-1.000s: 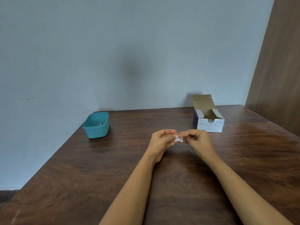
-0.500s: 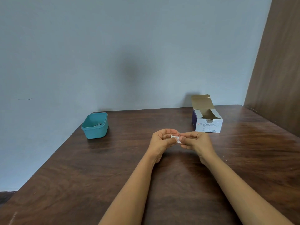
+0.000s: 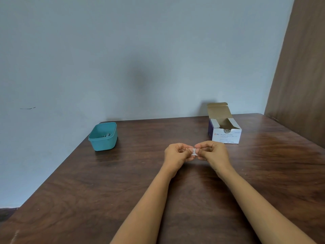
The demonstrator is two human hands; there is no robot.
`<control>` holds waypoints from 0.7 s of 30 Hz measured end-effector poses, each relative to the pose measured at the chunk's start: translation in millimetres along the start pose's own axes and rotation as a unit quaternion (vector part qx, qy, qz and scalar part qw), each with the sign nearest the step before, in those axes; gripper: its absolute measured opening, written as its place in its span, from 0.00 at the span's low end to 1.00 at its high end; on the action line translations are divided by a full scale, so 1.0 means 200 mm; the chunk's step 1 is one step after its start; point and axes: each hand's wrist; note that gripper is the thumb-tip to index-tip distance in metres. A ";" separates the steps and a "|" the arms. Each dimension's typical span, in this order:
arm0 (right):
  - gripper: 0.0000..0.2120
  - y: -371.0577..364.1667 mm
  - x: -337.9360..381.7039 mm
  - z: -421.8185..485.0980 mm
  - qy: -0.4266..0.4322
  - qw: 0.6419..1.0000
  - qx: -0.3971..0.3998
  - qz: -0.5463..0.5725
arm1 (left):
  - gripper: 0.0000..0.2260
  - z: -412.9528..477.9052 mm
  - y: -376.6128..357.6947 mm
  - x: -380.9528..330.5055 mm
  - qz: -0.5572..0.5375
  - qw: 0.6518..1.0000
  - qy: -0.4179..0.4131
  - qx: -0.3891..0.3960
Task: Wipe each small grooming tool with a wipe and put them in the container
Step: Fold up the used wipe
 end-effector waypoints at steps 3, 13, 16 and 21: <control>0.07 -0.01 -0.01 0.00 0.039 0.995 -0.040 -0.086 | 0.03 0.00 -0.01 0.01 0.027 0.999 -0.012 -0.015; 0.08 -0.04 0.00 0.03 0.001 0.996 -0.077 -0.054 | 0.07 -0.01 -0.04 0.00 0.033 0.998 -0.031 -0.032; 0.08 -0.04 0.01 0.03 -0.043 0.997 -0.058 -0.007 | 0.06 -0.01 -0.03 0.00 0.013 0.999 -0.024 -0.018; 0.12 -0.03 0.02 0.03 -0.106 0.993 -0.025 0.044 | 0.06 0.00 0.00 -0.02 -0.052 0.998 0.009 0.016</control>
Point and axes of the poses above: each hand's wrist, its own z-axis towards the middle knuckle, its own y-axis out of the back of the hand, x = y × z, and after that the axes turned 14 degrees about -y, right-handed
